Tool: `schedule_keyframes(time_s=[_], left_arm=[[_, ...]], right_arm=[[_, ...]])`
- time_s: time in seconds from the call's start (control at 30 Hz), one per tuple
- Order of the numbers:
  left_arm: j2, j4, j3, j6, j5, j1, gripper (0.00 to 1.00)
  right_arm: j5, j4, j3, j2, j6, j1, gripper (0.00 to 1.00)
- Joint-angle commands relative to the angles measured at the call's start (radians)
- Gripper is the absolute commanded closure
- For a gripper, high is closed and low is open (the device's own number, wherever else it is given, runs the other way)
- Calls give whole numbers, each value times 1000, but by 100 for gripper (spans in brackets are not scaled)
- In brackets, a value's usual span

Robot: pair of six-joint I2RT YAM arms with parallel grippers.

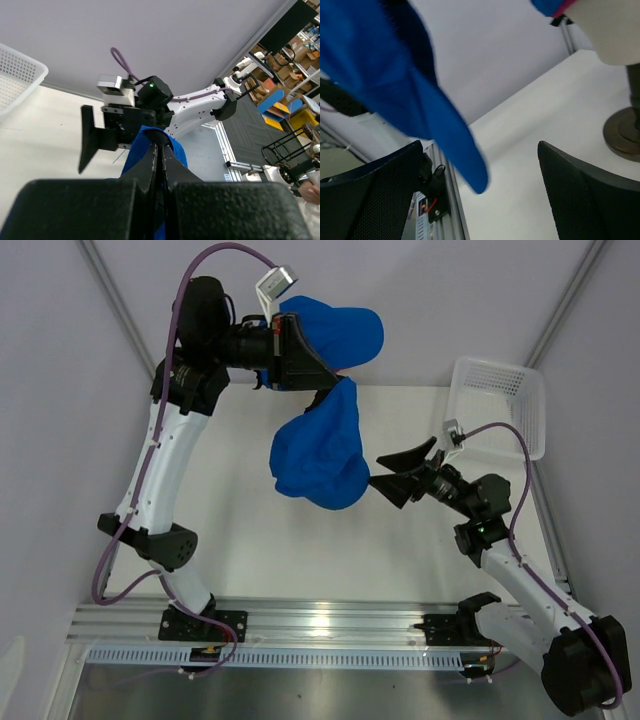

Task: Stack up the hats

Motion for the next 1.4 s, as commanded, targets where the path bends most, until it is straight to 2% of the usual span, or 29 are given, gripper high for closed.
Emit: schedule_keyframes(time_s=[0.0,0.2,0.3,0.47,0.73,0.87,1.03,1.17,1.37], left_arm=[[-31,38,42,-34,-13,16,99],[-26,87,49,-85,-7,24,99],[-23,118,49,-115,13,24,99],[-35,123,51,-118,26,24,99],[-54,160,54,-149,42,28,99],[-68,178,53,-160,46,36,98],[-75,238,34,-206,61,36,98],[-77,264,28,-232,69,36,98],[-74,284,28,-243,66,36,98]], right_arm=[[-13,5,41,-56,-72,69,0],[22,44,13,-58,-55,152,1],[62,22,20,-27,-101,177,1],[130,-103,69,-7,-238,177,1],[194,-228,130,19,-374,160,1],[202,-202,106,-23,-363,87,1],[81,-102,118,8,-302,37,1],[-13,-7,138,45,-225,49,0],[-63,83,158,74,-154,131,1]])
